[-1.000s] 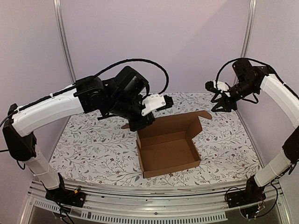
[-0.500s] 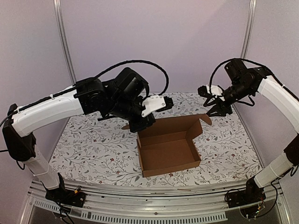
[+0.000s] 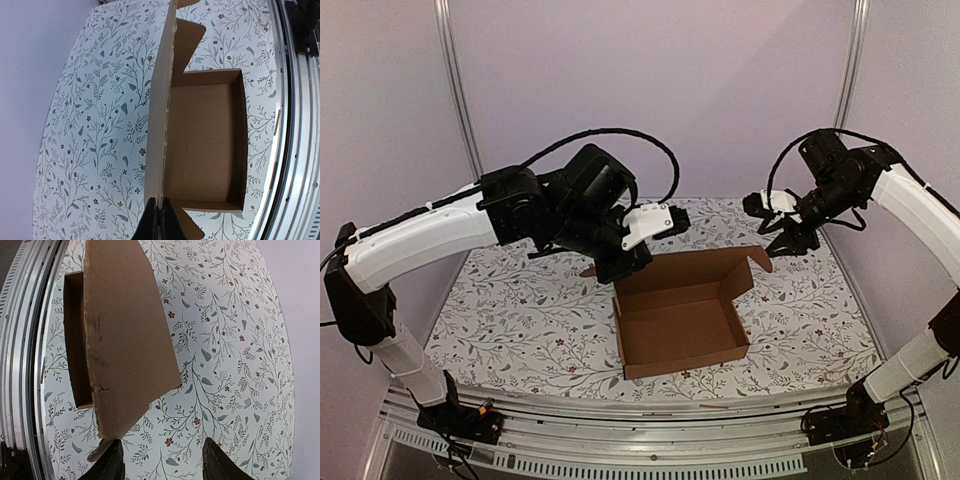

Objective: Fold the paper box

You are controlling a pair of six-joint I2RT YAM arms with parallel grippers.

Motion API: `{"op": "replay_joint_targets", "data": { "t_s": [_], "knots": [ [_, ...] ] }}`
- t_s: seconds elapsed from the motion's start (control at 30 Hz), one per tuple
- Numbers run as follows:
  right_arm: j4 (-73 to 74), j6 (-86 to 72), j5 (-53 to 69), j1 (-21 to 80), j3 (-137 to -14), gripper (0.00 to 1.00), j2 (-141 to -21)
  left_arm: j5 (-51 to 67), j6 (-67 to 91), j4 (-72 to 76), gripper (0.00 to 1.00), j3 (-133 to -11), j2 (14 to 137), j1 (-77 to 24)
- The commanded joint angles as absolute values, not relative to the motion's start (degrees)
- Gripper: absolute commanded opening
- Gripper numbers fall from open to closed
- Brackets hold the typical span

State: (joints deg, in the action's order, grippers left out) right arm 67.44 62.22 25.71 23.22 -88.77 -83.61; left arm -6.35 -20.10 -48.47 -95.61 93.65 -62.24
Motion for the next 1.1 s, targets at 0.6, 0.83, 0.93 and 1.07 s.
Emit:
{"op": "replay_joint_targets", "data": {
  "t_s": [0.6,0.83,0.93,1.07],
  "knots": [
    [68.73,58.97,31.80,25.12,-89.41,0.53,-82.88,-2.51,-19.18,-48.77,0.00,-95.03,94.05,-61.26],
    [74.69,61.57,26.66,25.08,-95.61,0.53,-81.31,-1.95,-19.57,-49.62,0.00,-95.01,94.10,-61.26],
    [74.50,61.61,24.29,24.39,-96.35,0.53,-80.91,-1.80,-19.43,-49.52,0.00,-94.97,94.12,-61.26],
    [72.29,60.17,23.34,21.63,-96.35,0.53,-82.17,-1.63,-19.38,-49.57,0.00,-94.79,93.75,-61.26]
  ]
}}
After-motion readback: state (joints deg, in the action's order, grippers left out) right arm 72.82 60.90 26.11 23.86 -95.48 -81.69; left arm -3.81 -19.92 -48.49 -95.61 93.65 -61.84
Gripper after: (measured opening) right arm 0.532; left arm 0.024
